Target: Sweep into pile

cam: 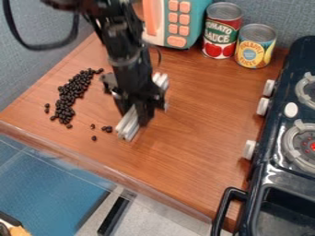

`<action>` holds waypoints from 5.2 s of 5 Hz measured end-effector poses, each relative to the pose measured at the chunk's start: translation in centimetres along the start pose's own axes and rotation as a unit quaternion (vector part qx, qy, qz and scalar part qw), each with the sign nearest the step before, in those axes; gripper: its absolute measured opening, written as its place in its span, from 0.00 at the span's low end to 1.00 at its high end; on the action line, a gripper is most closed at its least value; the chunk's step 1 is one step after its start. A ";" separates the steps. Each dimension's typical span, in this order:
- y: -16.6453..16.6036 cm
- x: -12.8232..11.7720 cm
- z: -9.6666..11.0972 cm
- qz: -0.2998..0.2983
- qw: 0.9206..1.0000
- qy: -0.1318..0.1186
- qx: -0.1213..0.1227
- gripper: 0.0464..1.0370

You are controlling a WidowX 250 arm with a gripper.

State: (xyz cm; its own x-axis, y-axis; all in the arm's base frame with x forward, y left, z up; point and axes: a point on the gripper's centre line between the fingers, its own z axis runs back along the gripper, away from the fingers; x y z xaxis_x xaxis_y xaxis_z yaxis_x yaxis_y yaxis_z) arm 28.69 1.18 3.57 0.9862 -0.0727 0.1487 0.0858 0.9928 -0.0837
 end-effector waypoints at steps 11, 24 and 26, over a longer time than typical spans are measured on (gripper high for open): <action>14.1 -4.2 -1.1 0.045 0.991 0.043 0.117 0.35; 9.5 7.0 -2.8 0.309 0.949 0.050 0.036 0.35; 11.7 5.5 -2.6 0.404 0.913 0.043 0.015 0.35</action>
State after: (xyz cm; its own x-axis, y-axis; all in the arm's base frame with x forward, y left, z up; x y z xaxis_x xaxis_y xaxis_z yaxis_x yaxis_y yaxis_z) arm 35.47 12.10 0.89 0.7327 0.6800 -0.0272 -0.6786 0.7270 -0.1048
